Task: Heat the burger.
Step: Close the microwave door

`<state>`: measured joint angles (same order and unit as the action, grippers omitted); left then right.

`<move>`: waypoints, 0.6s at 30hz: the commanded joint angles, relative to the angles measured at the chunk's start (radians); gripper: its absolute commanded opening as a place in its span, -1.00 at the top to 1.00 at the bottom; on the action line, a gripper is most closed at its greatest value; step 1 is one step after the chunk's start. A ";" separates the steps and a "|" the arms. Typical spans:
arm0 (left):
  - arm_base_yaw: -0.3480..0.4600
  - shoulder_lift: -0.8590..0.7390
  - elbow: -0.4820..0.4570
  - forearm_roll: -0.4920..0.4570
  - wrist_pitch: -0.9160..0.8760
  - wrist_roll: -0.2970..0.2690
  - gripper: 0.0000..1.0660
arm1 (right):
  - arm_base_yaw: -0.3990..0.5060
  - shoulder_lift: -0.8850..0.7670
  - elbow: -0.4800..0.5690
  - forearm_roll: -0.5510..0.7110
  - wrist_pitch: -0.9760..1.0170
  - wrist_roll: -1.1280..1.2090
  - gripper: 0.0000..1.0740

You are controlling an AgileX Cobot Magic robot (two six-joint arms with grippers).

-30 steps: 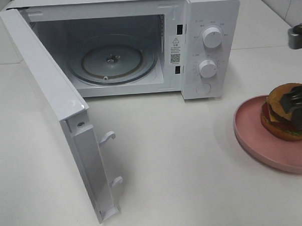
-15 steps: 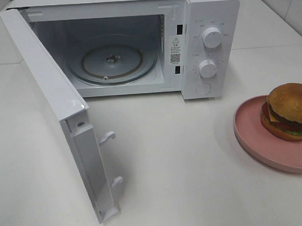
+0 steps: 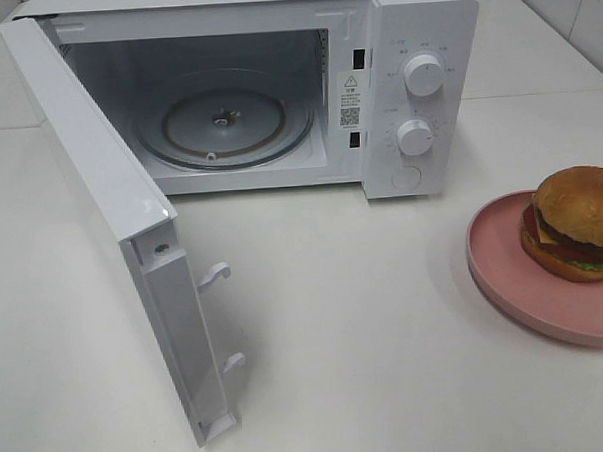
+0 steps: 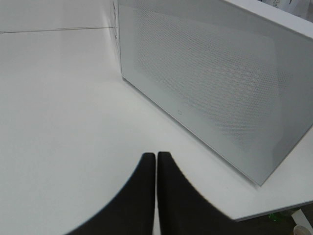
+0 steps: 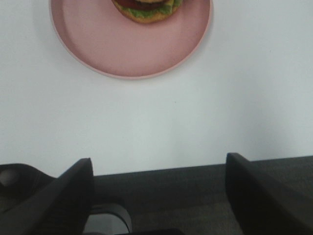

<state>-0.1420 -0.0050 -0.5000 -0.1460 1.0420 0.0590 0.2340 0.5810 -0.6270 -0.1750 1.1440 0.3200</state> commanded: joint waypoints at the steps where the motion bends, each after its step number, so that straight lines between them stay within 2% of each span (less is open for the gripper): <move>1: 0.000 -0.006 0.004 -0.001 -0.012 -0.002 1.00 | -0.005 -0.147 0.058 0.002 -0.037 -0.052 -0.28; 8: 0.000 -0.006 0.004 -0.001 -0.012 -0.002 1.00 | -0.005 -0.308 0.087 0.027 -0.085 -0.080 -0.28; 18: 0.000 -0.006 0.004 -0.002 -0.013 -0.002 1.00 | -0.004 -0.532 0.121 0.202 -0.152 -0.340 -0.17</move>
<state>-0.1420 -0.0050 -0.5000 -0.1460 1.0420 0.0590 0.2340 0.0890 -0.5140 -0.0100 1.0000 0.0510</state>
